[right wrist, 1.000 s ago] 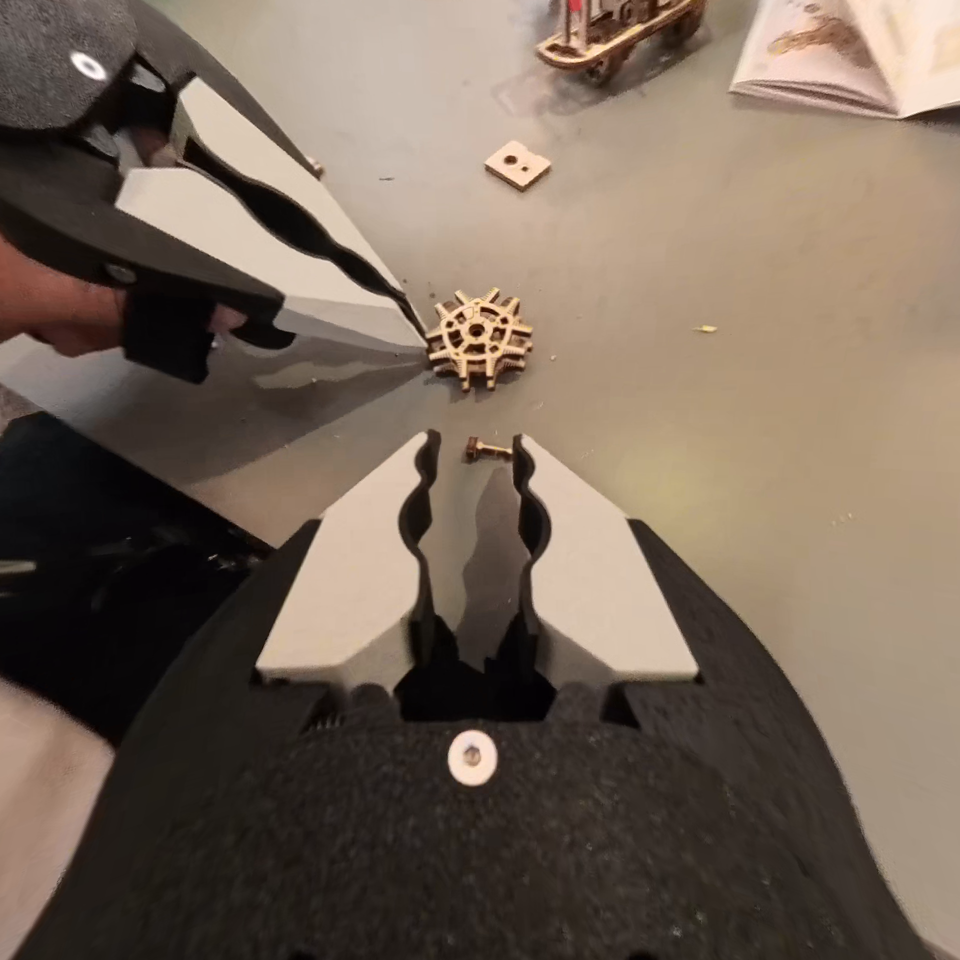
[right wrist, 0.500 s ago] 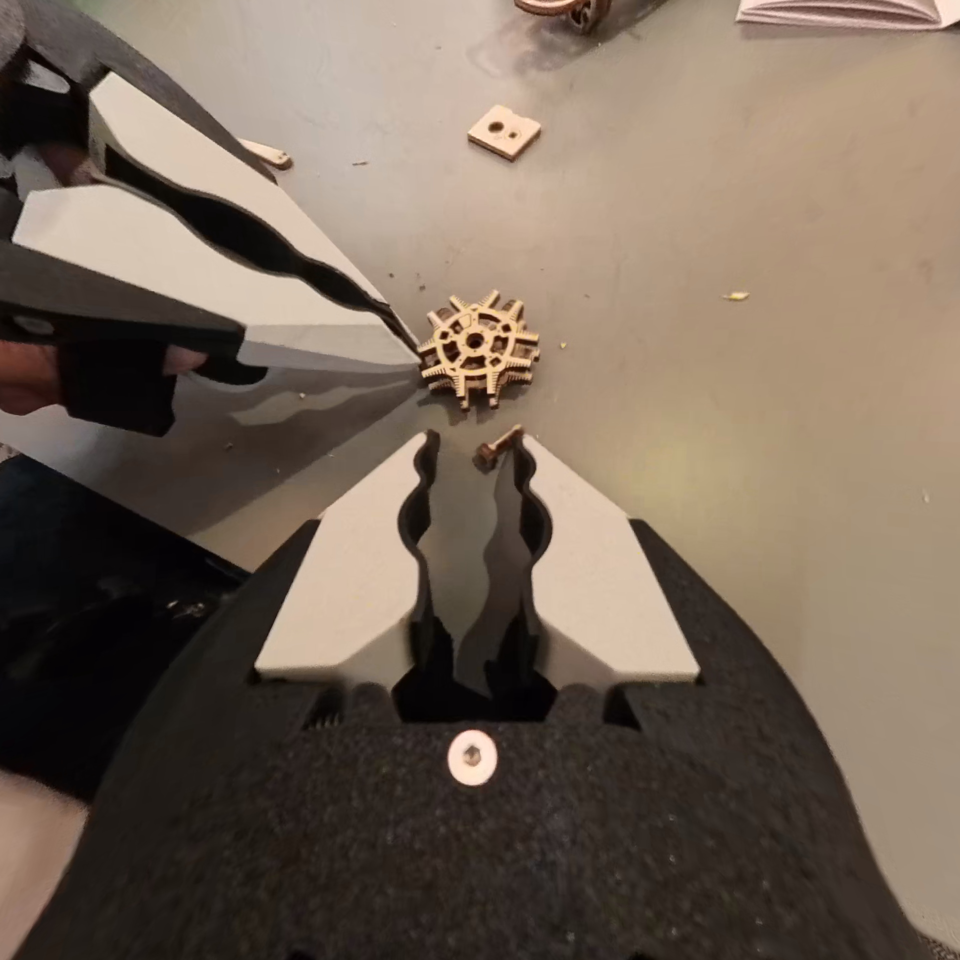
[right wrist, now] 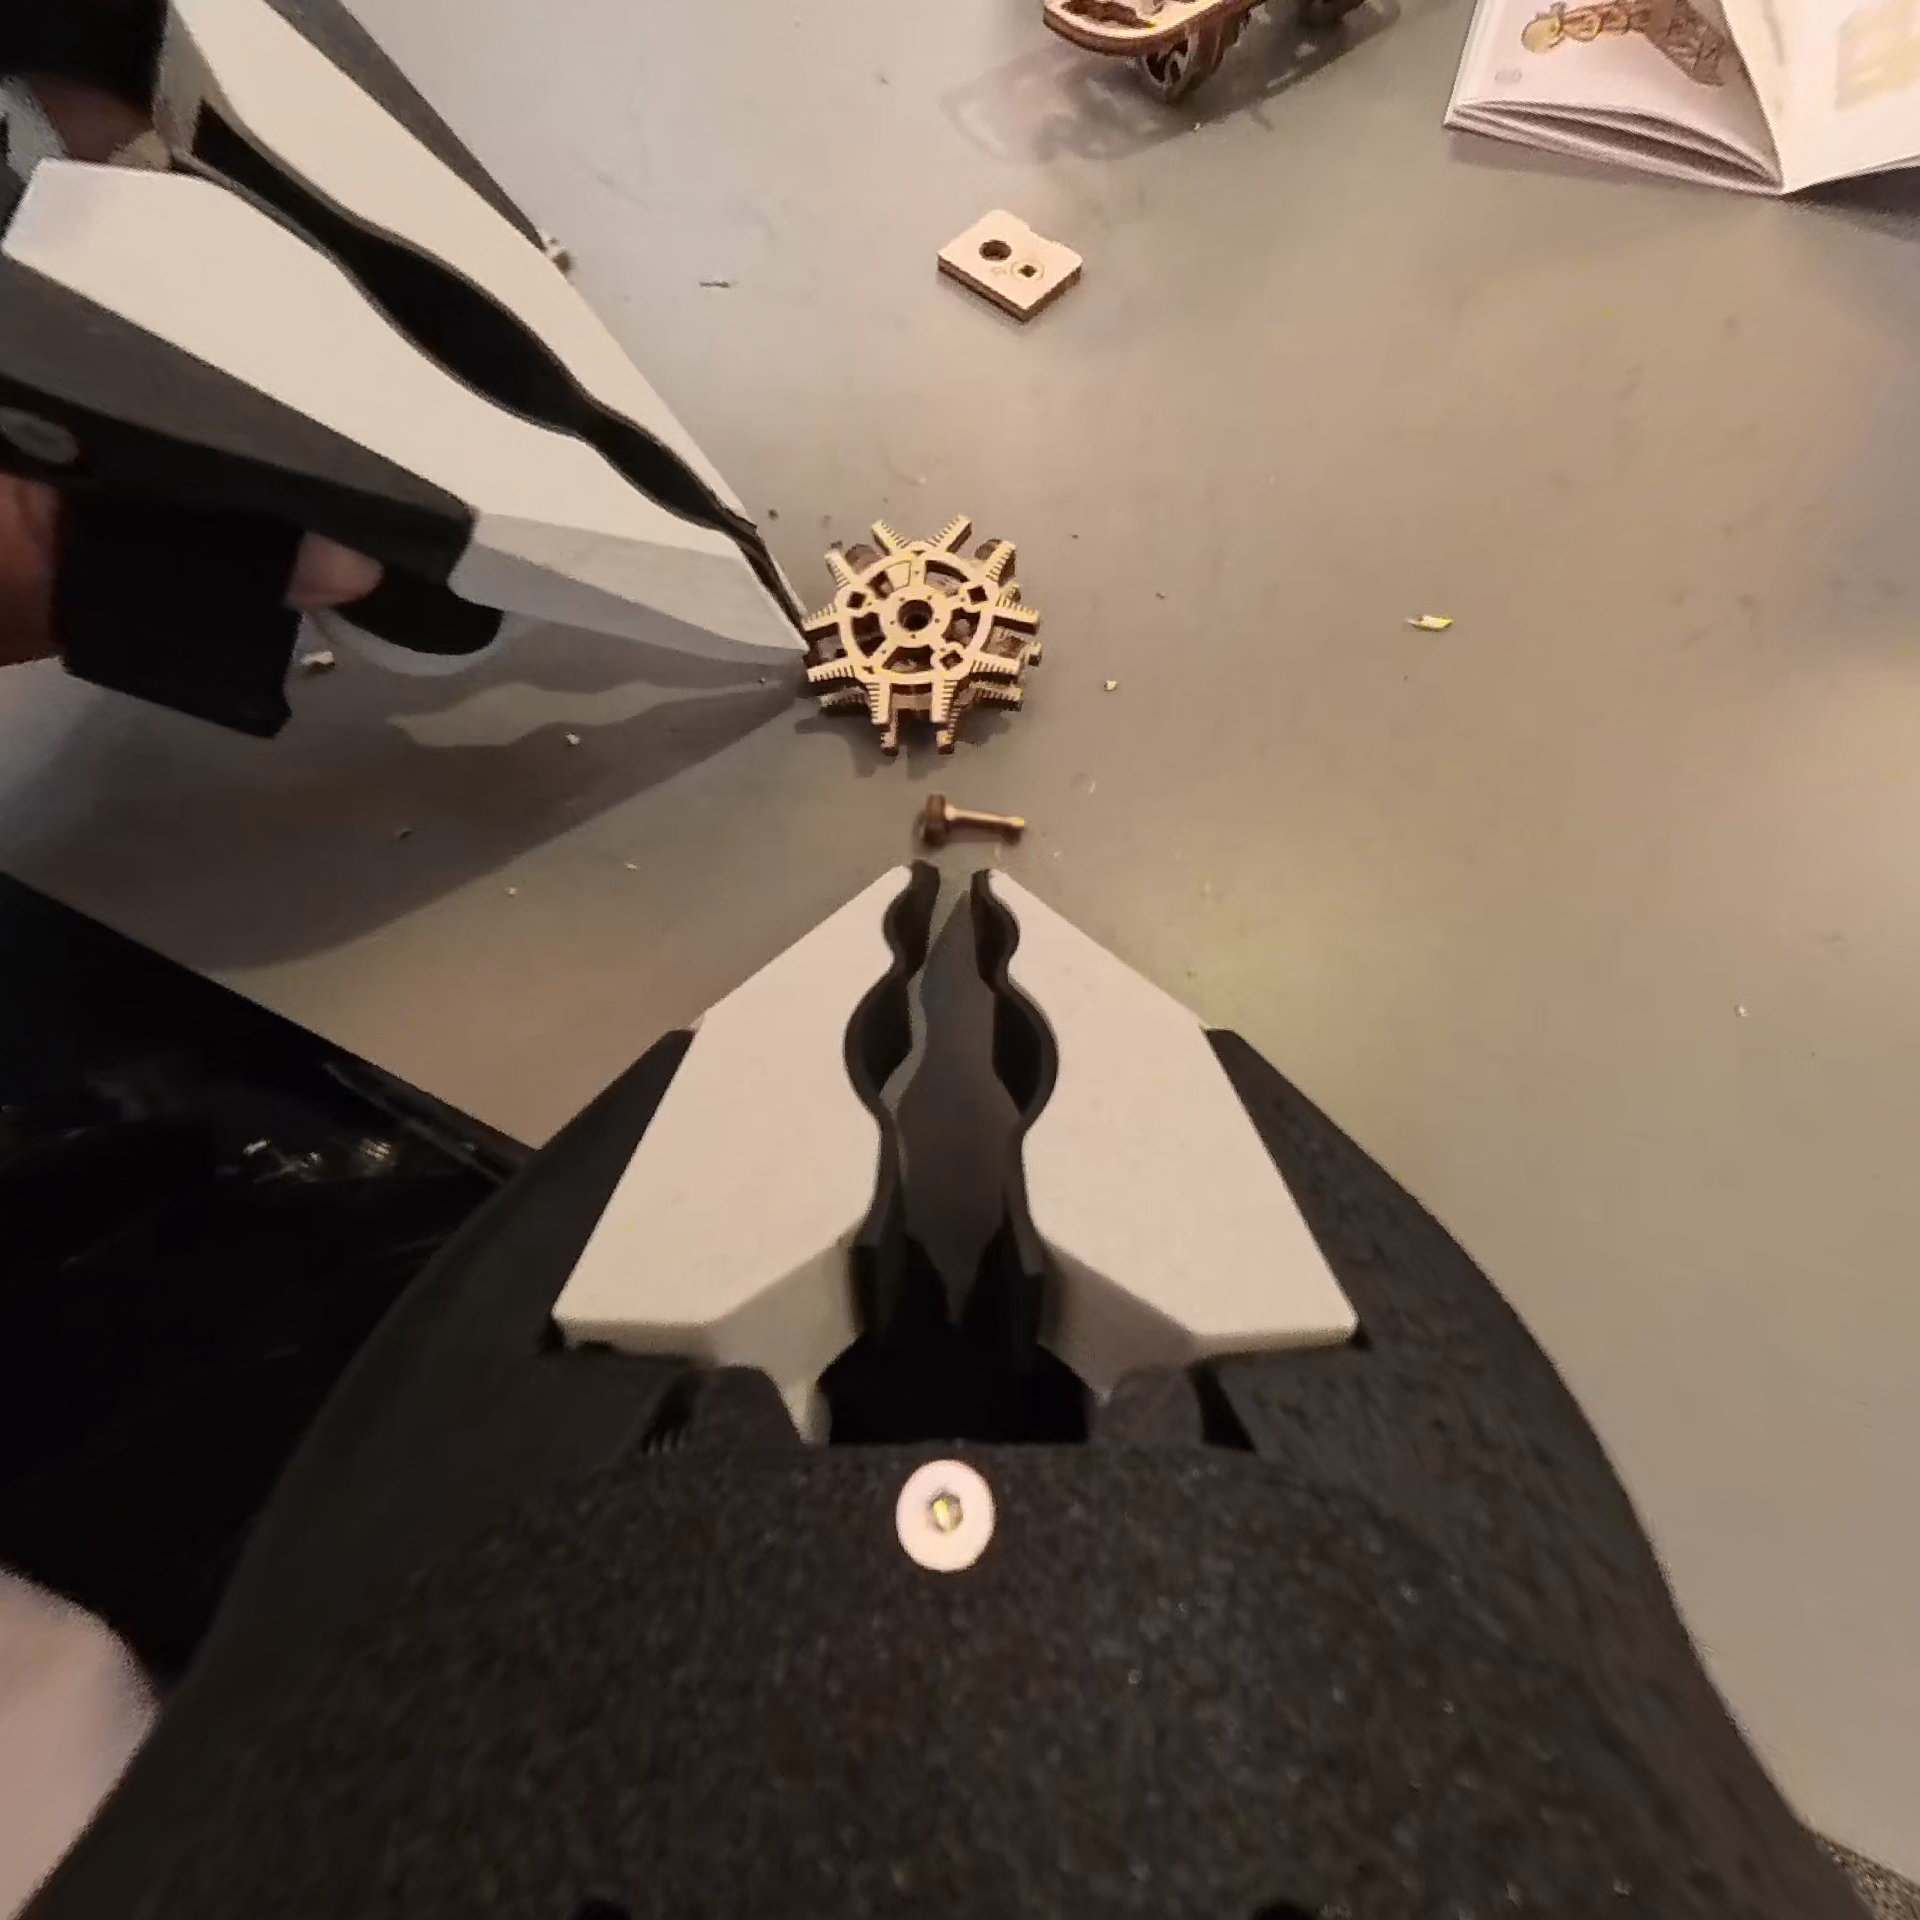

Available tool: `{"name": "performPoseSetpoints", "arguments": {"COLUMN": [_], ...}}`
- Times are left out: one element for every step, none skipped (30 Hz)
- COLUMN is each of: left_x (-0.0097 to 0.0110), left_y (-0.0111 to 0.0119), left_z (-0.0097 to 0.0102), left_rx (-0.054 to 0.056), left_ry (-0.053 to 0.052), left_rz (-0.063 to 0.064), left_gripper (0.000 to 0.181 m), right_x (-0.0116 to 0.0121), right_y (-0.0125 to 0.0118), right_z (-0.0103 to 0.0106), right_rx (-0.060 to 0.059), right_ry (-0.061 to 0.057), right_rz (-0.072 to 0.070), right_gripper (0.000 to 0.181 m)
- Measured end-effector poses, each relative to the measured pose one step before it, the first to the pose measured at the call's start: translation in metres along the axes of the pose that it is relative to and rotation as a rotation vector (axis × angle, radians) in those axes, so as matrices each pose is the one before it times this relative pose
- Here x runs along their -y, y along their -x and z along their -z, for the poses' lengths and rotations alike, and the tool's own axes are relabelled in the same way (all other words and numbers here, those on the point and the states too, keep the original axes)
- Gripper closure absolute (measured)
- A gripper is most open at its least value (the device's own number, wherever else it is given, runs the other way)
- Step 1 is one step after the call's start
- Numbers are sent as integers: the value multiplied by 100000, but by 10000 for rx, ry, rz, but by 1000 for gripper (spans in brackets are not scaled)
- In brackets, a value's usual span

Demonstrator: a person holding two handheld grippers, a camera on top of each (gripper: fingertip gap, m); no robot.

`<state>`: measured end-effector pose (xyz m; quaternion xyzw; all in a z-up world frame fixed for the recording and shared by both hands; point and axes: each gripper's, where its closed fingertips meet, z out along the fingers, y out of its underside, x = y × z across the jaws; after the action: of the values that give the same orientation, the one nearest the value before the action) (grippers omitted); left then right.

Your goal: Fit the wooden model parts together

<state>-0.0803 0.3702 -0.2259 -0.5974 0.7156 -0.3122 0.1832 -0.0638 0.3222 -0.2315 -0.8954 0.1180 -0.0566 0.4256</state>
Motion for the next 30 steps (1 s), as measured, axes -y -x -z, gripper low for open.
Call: {"name": "performPoseSetpoints", "arguments": {"left_x": [-4, -9, 16, 30, 40, 58, 20, -22, -13, -20, -14, -14, -10, 2, 3, -11, -13, -7, -9, -8, -12, -2, -16, 5, 26, -8, -1, 5, -6, -1], "left_y": [-1, 36, 93, 101, 128, 149, 141, 148, 119, 79, 55, 23, 20, 27, 51, 70, 90, 114, 139, 147, 147, 146, 131, 131, 124, 61, -3, 13, 98, 94], "left_z": [17, 21, 30, 29, 42, 59, 31, 26, 7, 23, 19, 26, 23, 19, 23, 21, 27, 44, 63, 48, 44, 34, 23, 19, 30, -9, -19, -10, 8, 25], "left_rx": [-39, -31, -15, -33, -39, -31, -24, -2, 14, 16, 22, 16, 6, 3, 8, 12, 15, 25, 33, 31, 30, 26, 19, 28, 20, -21, -56, -43, 11, 12], "left_ry": [-3, 5, 6, -1, -16, -36, -24, -6, -9, -3, -1, -1, 1, -3, -4, 1, 2, -8, -8, -3, -10, -6, 5, -5, -10, 11, 12, 7, 25, 20], "left_rz": [35, 27, 22, 34, 77, 109, 101, 81, 58, 27, 1, -11, -10, 4, 7, 4, 10, 16, 19, 25, 36, 35, 20, 7, -3, -7, -10, -26, -11, 32], "left_gripper": [181, 181, 181, 181, 181, 181, 181, 181, 181, 181, 181, 181, 181, 181, 181, 181, 181, 181, 181, 181, 181, 181, 181, 181, 181, 181, 181, 181, 181, 181], "right_x": [-21, 32, 191, 218, 66, 129, 195, 133, 67, -19, -64, 100, 157, 110, 111, 104, 119, 186, 229, 95, -39, -45, 18, 74, 186, 203, 125, 180, 83, 26], "right_y": [-97, -64, 178, 399, 256, 89, -57, -224, -194, -67, 35, 84, -69, -257, -303, -257, -172, -118, -6, 54, -5, -27, 24, -70, -125, -120, -114, -76, -177, -398], "right_z": [-16, -7, 35, -17, -100, -140, -137, -146, -155, -168, -221, -196, -158, -148, -150, -159, -74, 36, 96, 35, -67, -150, -235, -244, -220, -219, -238, -207, -115, 34], "right_rx": [18, 16, 141, 239, 106, -19, -104, -178, -90, 30, 136, 169, 40, -100, -111, -73, -7, 11, 57, 61, 6, -11, 23, -21, -40, -8, 35, 138, 149, 23], "right_ry": [41, 32, -45, -41, 61, 39, -38, -12, 24, 62, 72, -30, -48, 22, 56, 59, 15, -39, -90, -24, 52, 50, 13, 20, -12, -2, 30, -30, 50, 129], "right_rz": [-26, 19, 24, 4, 19, 105, 134, 51, -41, -153, -225, -180, -49, 111, 160, 127, 50, -32, -43, -14, 24, 53, 50, 84, 141, 174, 163, 101, 37, 14], "right_gripper": [175, 174, 170, 164, 159, 156, 157, 158, 158, 158, 158, 156, 156, 156, 155, 155, 155, 155, 155, 156, 156, 156, 156, 155, 155, 155, 155, 156, 155, 156]}}
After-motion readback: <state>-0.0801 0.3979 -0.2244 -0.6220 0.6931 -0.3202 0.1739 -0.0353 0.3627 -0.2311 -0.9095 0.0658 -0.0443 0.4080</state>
